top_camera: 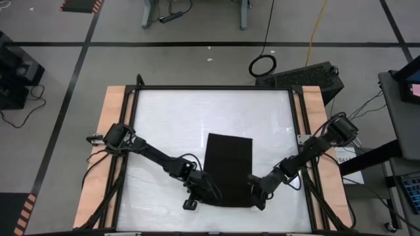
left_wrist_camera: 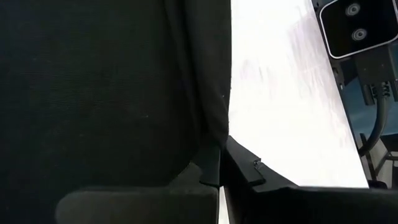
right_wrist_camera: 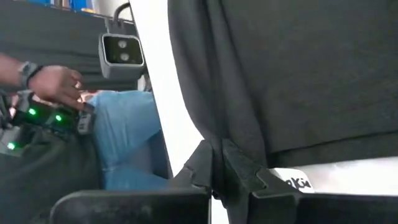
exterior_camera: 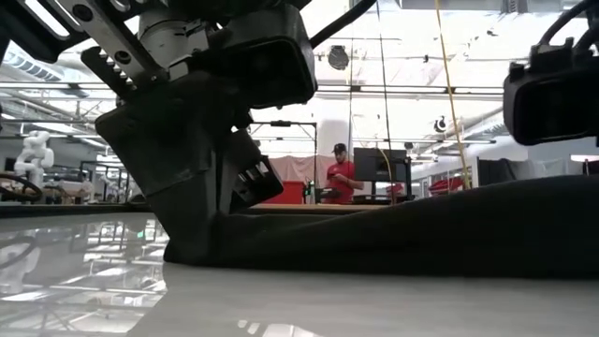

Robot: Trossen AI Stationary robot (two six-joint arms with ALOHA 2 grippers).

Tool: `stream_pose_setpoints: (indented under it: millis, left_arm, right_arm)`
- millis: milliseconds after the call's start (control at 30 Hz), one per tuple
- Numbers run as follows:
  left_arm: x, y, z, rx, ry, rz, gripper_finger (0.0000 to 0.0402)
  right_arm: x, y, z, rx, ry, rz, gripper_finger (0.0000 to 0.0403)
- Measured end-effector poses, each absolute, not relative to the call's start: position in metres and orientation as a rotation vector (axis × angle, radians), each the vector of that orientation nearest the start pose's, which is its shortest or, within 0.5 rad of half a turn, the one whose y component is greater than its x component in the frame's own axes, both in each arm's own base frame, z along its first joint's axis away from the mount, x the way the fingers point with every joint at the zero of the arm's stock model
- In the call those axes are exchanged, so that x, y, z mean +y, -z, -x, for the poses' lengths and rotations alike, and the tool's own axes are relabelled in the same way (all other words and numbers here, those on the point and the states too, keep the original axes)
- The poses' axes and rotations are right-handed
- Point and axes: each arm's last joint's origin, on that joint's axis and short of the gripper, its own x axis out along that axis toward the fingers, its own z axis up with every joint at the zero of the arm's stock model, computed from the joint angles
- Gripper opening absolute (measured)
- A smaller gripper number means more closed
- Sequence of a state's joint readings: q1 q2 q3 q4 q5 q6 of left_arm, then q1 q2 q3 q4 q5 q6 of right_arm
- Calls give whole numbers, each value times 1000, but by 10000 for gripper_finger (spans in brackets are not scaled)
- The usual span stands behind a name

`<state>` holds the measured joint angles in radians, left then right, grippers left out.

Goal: Roll towel into tight, uniform cylinder
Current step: Roll the black towel

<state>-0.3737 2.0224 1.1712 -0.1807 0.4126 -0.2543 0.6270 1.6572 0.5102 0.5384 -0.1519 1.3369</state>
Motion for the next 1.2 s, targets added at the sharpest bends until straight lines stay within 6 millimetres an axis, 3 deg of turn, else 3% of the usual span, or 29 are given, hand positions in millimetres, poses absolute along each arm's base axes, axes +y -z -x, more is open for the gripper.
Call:
stream_pose_setpoints:
  millis: [367, 767, 1000, 1200]
  left_arm:
    - [-152, -122, -356, 1151, 573, 235, 18]
    - [-151, -152, -351, 1070, 564, 184, 158]
    - [-180, -160, -340, 962, 575, -102, 178]
    - [-201, -163, -333, 826, 423, -429, 178]
  right_arm:
    - [152, -107, -232, 1027, -158, -1167, 6]
    - [148, -100, -229, 1081, -41, -1185, 8]
    - [145, -100, -230, 1075, -29, -1204, 8]
    - [142, -100, -233, 1073, -1, -1245, 9]
